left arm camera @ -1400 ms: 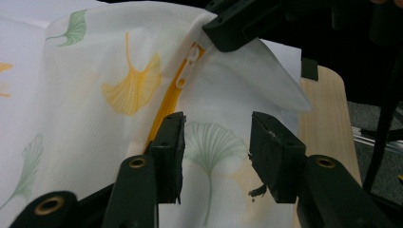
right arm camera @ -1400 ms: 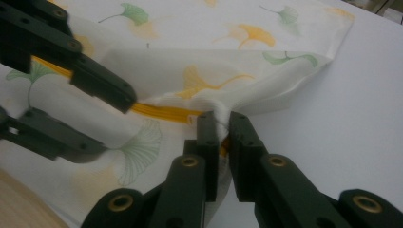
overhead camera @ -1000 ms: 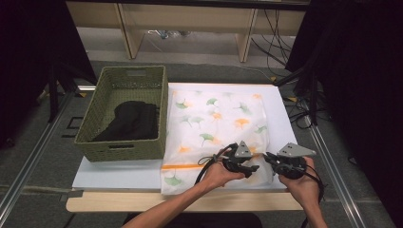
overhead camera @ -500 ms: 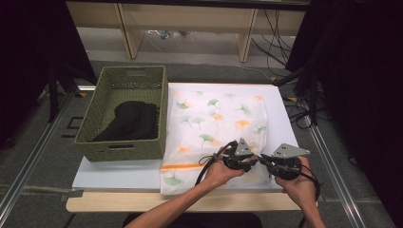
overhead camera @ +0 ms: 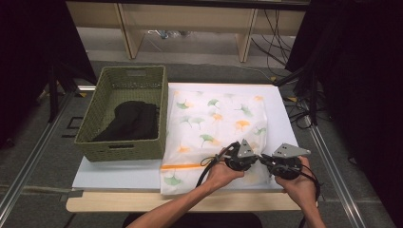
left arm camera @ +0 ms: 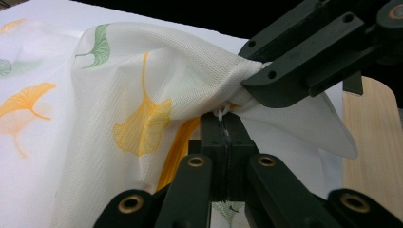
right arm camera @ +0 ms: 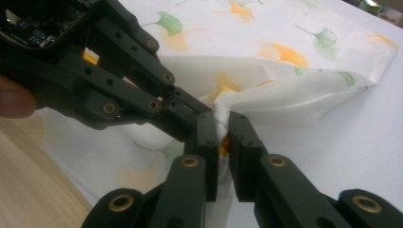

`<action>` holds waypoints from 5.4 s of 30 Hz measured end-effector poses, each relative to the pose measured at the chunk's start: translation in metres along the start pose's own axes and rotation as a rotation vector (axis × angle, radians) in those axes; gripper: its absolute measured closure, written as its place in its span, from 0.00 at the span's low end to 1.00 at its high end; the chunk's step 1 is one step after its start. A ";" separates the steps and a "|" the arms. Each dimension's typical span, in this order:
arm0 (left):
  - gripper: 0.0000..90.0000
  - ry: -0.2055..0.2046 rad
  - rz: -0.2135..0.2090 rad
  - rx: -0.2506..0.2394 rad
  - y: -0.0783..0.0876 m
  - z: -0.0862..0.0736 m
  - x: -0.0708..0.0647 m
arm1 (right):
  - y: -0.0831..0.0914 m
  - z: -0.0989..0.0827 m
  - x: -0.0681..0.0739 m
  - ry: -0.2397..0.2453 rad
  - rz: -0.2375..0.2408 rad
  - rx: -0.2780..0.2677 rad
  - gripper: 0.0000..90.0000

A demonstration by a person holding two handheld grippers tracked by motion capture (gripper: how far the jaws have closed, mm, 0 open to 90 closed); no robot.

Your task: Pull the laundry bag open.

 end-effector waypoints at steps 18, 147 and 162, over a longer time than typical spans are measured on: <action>1.00 -0.020 0.032 0.018 -0.006 0.000 0.011 | 0.003 -0.001 0.001 -0.011 -0.034 -0.002 0.96; 1.00 0.138 0.175 0.243 0.168 -0.153 0.085 | 0.000 -0.048 -0.042 -0.139 -0.129 0.101 0.96; 1.00 0.164 0.194 0.266 0.182 -0.173 0.091 | -0.002 -0.051 -0.039 -0.186 -0.103 0.134 0.96</action>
Point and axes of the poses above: each handheld gripper's, and its own axes: y roughly backward along the jaws, z roughly out of its top, x roughly to its left, the point moved 3 cm from there along -y, roughly forward along the jaws, and after that the axes turned 12 degrees about x, right-handed, at the moved point
